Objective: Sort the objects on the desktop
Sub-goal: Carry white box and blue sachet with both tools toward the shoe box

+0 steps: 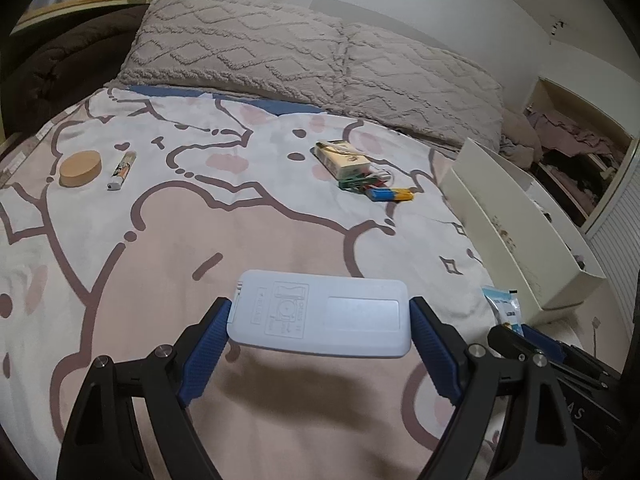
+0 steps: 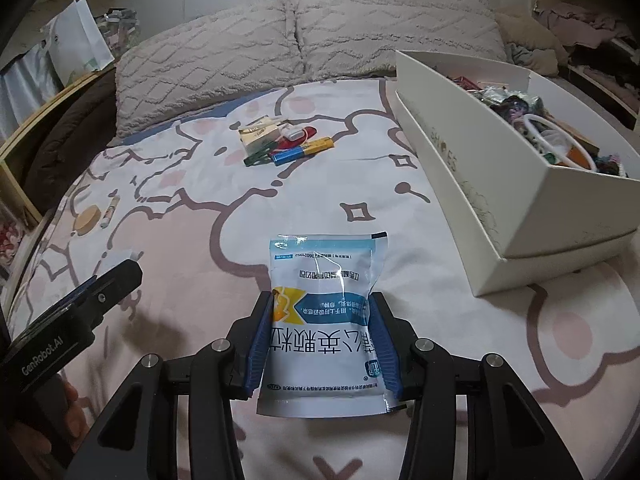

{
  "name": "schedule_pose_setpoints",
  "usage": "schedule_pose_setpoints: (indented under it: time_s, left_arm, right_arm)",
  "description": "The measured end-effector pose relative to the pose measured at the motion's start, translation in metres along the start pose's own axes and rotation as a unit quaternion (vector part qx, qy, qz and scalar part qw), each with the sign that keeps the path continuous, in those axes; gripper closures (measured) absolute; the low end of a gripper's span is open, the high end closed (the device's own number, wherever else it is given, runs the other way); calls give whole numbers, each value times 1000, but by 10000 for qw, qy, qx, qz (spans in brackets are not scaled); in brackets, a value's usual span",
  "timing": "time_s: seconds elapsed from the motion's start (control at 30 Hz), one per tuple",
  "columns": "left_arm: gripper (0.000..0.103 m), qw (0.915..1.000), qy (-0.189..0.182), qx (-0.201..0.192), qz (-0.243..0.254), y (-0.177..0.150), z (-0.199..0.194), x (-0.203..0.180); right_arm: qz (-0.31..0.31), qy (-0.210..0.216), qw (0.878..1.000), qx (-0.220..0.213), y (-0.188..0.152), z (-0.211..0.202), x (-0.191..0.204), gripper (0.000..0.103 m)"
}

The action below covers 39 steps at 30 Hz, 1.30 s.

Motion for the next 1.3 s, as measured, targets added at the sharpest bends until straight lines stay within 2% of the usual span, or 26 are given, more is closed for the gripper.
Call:
schedule_pose_setpoints:
  time_s: [0.57, 1.3]
  left_arm:
    - [16, 9992, -122, -262, 261, -8, -49, -31]
    - [16, 9962, -374, -410, 668, -23, -84, -85]
  right_arm:
    - [30, 72, 9994, -350, -10, -55, -3, 55]
    - [432, -77, 9963, -734, -30, -109, -52, 55]
Point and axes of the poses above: each gripper's, at about its wrist camera, not at the fingertips, and z roughly the way its jaws point, x to its left, y to its top, the point moved 5 cm from there along z, roughly the way its jaws point, and after that the axes turned 9 degrees about -z, right-handed, at the moved point
